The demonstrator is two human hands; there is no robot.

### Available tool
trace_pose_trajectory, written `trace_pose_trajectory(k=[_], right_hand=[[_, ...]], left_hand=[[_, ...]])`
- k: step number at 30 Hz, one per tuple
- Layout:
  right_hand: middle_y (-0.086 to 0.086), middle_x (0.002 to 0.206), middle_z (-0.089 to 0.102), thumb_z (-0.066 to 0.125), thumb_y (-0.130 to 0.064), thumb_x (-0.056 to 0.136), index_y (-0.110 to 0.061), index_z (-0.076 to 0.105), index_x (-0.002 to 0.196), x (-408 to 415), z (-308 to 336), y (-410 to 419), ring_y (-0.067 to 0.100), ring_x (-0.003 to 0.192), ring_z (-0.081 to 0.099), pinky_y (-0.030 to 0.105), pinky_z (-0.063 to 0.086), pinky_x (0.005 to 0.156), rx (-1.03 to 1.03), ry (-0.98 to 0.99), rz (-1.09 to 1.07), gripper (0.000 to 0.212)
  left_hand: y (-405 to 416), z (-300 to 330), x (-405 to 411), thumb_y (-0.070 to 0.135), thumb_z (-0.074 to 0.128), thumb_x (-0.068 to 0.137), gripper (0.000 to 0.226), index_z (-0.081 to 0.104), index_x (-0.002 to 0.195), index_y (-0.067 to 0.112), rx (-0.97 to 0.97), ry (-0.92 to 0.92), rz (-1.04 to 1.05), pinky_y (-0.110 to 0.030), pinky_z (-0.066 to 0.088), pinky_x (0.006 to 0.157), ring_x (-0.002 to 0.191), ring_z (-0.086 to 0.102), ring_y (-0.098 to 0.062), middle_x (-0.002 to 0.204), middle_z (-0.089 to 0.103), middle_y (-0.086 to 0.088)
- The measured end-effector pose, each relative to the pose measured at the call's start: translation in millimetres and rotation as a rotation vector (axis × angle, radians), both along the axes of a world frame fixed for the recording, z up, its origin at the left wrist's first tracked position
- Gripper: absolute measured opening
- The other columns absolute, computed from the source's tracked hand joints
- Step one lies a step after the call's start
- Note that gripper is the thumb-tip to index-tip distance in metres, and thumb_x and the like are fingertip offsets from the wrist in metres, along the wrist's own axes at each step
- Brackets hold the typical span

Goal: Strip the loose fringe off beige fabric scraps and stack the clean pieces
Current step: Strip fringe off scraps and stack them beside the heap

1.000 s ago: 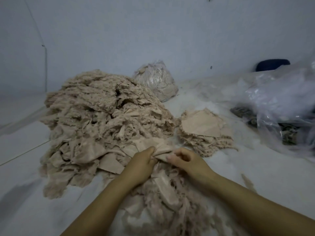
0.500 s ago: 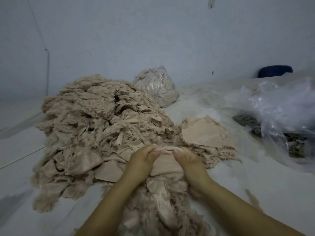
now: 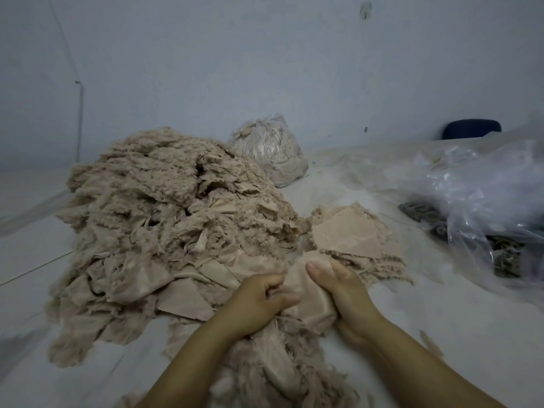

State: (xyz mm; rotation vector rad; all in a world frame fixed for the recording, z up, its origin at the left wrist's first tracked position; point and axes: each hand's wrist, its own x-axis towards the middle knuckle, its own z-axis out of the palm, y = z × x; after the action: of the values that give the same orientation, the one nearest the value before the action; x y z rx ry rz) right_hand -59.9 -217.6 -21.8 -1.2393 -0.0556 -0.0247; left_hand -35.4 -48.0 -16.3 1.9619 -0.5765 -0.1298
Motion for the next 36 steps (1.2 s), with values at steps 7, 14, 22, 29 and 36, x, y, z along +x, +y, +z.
trace_pose_trajectory(k=[7, 14, 22, 29, 36], right_hand=[[0.009, 0.056, 0.044, 0.066, -0.033, 0.084, 0.011, 0.056, 0.069, -8, -7, 17, 0.016, 0.052, 0.038, 0.025, 0.029, 0.051, -0.465, -0.142, 0.078, 0.047], [-0.006, 0.055, 0.066, 0.059, -0.018, 0.092, -0.028, 0.073, 0.06, -4, -5, 10, 0.003, 0.049, 0.059, 0.016, 0.043, 0.048, -0.323, -0.103, -0.088, 0.037], [0.016, 0.098, 0.071, 0.055, -0.022, 0.096, -0.001, 0.06, 0.111, 8, -4, 2, 0.027, 0.087, 0.07, 0.038, 0.058, 0.076, 0.025, 0.003, -0.359, 0.027], [0.002, 0.059, 0.057, 0.063, -0.015, 0.091, -0.013, 0.051, 0.072, 9, -1, 5, 0.015, 0.055, 0.054, 0.019, 0.044, 0.047, -0.052, 0.007, -0.494, 0.022], [-0.004, 0.058, 0.051, 0.056, -0.004, 0.091, -0.017, 0.049, 0.077, 6, -1, -1, -0.001, 0.043, 0.044, 0.014, 0.036, 0.044, -0.36, -0.151, -0.434, 0.02]], left_hand=[[-12, 13, -3, 0.02, 0.063, 0.088, 0.015, 0.072, 0.077, 0.014, -0.226, 0.25, 0.015, -0.018, 0.049, 0.063, 0.069, 0.063, -0.008, 0.071, 0.069, 0.003], [-11, 15, 17, 0.007, 0.037, 0.101, 0.017, 0.052, 0.093, 0.003, -0.879, 0.597, 0.484, -0.038, 0.057, 0.064, 0.053, 0.062, -0.018, 0.059, 0.061, -0.008], [-29, 0, -3, 0.039, 0.058, 0.09, 0.028, 0.064, 0.084, 0.013, -0.315, 0.318, 0.154, -0.034, 0.045, 0.071, 0.074, 0.056, -0.023, 0.078, 0.064, -0.006], [-26, -2, -3, 0.019, 0.051, 0.096, 0.023, 0.053, 0.075, 0.011, -0.443, 0.118, 0.269, -0.018, 0.034, 0.047, 0.047, 0.038, -0.006, 0.051, 0.045, 0.006], [-16, -7, -8, 0.061, 0.063, 0.077, 0.055, 0.05, 0.121, 0.029, -0.297, 0.209, 0.037, -0.017, 0.049, 0.078, 0.086, 0.062, 0.007, 0.096, 0.063, 0.02]])
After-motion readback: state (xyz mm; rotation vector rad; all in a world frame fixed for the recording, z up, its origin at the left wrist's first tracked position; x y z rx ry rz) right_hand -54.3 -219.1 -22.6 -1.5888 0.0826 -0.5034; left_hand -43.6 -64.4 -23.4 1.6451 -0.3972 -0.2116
